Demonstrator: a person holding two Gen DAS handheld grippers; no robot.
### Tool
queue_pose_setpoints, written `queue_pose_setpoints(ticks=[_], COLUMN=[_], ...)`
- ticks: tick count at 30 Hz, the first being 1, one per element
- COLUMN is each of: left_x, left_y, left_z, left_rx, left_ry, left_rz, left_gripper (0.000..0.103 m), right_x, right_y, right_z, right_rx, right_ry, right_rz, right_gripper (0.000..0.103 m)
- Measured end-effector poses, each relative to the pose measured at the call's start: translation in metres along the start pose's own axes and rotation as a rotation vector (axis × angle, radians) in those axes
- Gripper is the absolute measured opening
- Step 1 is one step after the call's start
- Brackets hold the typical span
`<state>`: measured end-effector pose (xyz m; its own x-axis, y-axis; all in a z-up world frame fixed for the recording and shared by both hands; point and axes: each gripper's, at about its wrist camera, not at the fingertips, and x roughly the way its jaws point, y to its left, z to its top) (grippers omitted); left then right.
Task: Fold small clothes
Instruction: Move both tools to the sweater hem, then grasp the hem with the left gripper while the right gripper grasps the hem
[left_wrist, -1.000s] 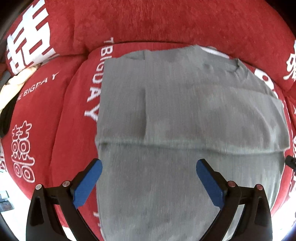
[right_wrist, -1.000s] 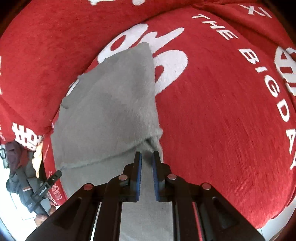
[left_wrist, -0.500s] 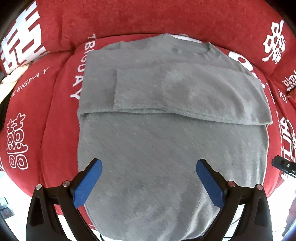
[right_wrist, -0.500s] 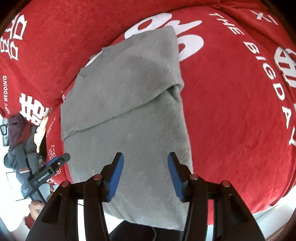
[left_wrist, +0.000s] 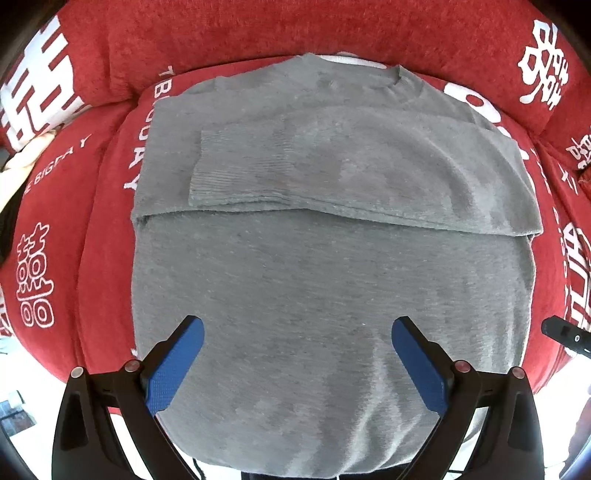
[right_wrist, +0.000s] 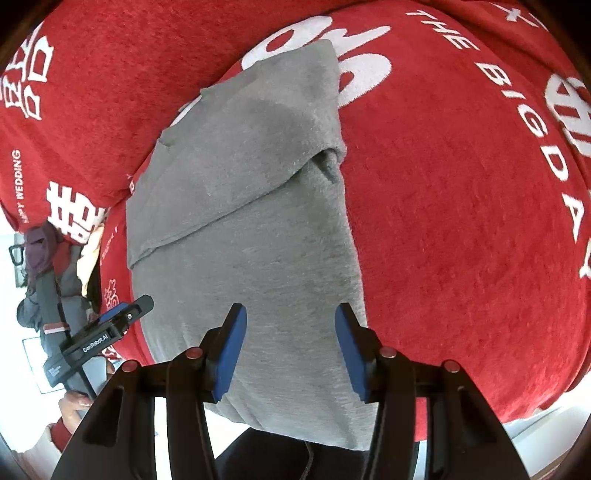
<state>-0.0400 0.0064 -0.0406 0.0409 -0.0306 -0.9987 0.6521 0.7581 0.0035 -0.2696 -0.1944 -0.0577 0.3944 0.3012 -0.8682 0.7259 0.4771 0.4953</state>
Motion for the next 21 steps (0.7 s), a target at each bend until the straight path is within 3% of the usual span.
queue_pose_setpoints(ticks=[11, 21], left_x=[-0.008, 0.003], left_y=[-0.007, 0.045], left_z=[-0.030, -0.085], left_rx=[-0.047, -0.050], left_ry=[0.009, 0.024], left_rz=[0.050, -0.002], left_gripper=[0.102, 0.102], right_x=[0.007, 0.028], right_y=[0.006, 0.008], right_z=[0.007, -0.037], right_rx=[-0.129, -0.130], right_ry=[0.052, 0.095], right_rz=[0.040, 0.088], right_gripper=[0.056, 0.056])
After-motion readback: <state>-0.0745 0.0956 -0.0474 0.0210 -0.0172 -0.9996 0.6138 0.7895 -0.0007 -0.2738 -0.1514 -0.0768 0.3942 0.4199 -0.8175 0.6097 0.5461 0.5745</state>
